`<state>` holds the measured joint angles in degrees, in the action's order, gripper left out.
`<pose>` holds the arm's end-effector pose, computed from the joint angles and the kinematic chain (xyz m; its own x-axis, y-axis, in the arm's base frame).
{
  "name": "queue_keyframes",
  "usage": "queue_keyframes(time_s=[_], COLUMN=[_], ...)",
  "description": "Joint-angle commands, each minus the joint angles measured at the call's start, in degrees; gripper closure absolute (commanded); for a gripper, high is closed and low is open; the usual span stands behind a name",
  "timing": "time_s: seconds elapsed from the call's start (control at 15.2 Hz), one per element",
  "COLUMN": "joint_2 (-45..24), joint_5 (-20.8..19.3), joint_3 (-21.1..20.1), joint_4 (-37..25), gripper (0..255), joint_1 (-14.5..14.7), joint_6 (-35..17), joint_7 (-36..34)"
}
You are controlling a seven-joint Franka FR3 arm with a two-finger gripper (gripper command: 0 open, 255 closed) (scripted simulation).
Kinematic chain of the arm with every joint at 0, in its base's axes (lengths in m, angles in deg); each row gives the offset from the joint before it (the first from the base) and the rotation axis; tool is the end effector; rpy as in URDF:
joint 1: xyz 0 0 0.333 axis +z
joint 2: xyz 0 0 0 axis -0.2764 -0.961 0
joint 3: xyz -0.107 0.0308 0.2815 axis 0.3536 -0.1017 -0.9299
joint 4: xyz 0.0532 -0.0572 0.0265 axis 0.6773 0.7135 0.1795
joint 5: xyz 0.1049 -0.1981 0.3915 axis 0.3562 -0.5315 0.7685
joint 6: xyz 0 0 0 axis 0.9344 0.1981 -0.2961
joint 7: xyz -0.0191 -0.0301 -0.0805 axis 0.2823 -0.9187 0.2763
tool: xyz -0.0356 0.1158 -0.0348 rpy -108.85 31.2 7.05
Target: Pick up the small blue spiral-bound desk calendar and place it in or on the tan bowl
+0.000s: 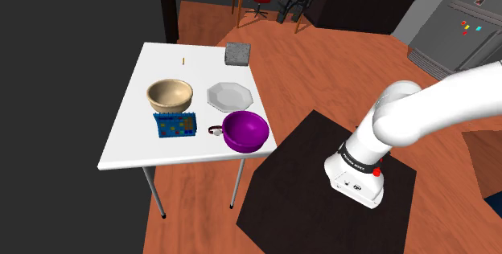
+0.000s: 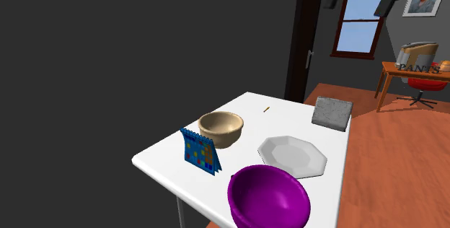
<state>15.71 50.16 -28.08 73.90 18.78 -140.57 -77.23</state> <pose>0.4379 0.0225 0.5639 0.9867 -0.0295 0.1596 -0.0091 -0.9919 -0.1266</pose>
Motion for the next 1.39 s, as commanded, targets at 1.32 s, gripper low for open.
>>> queue_keyframes(time_s=[1.32], joint_2=[-37.8], joint_5=[-8.8], joint_3=[-11.2], joint_4=[-9.5], gripper=[0], joint_1=[9.2], joint_6=[-25.6], joint_7=[8.2])
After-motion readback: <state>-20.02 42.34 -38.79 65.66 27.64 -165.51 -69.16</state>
